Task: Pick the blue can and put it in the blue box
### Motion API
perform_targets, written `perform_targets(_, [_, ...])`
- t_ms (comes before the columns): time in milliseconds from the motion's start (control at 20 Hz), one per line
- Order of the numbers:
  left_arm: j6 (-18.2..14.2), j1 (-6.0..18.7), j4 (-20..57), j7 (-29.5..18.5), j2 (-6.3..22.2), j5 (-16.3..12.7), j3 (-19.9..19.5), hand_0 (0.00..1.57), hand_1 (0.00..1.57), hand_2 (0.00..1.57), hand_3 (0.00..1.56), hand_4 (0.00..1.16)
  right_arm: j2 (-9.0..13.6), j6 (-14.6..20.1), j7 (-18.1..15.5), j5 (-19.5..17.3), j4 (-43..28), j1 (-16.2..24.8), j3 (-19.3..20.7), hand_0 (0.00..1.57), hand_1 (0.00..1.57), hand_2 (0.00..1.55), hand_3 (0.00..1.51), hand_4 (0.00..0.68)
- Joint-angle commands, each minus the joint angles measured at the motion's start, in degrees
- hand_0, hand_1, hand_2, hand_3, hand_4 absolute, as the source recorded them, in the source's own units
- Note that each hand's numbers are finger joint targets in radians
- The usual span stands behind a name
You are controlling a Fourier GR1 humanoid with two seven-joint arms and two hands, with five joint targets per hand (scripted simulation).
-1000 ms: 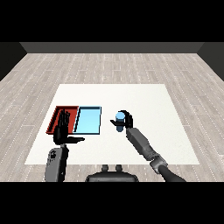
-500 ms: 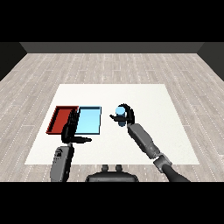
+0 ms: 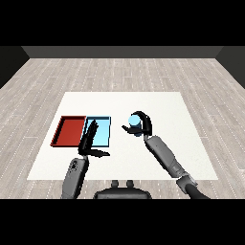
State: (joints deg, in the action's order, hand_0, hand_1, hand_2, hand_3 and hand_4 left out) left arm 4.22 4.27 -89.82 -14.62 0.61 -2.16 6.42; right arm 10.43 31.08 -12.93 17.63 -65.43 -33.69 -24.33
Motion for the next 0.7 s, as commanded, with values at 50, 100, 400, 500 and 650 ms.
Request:
perform_targets(50, [-1.7,2.6,3.1,0.8,-0.6,-1.3,3.4,0.00,0.00,0.00,0.00,0.00,1.5,1.3,4.5,-5.0,-11.8,8.1,-1.5,1.42,1.42,1.44,1.41,0.622])
perform_targets(100, [-2.0,2.8,3.4,0.7,-0.6,-1.4,3.7,0.00,0.00,0.00,0.00,0.00,0.8,0.4,5.6,-6.9,-10.3,6.1,0.1,1.42,1.42,1.44,1.40,0.616])
perform_targets(400, [-8.2,5.3,6.2,2.9,-0.6,-4.0,10.0,0.00,0.00,0.00,0.00,0.00,0.3,-0.6,8.2,-12.0,-15.4,8.4,0.0,1.44,1.44,1.45,1.40,0.615])
perform_targets(500, [-9.8,9.1,11.9,0.1,-0.6,-5.3,11.4,0.00,0.00,0.00,0.00,0.00,0.9,-3.3,11.3,-12.1,-14.1,4.3,1.5,1.44,1.44,1.45,1.40,0.611])
perform_targets(650, [-6.9,5.4,8.8,1.5,-0.6,-5.7,10.8,0.00,0.00,0.00,0.00,0.00,-0.5,-5.2,10.7,-15.1,-18.5,10.2,2.4,1.46,1.46,1.46,1.40,0.608])
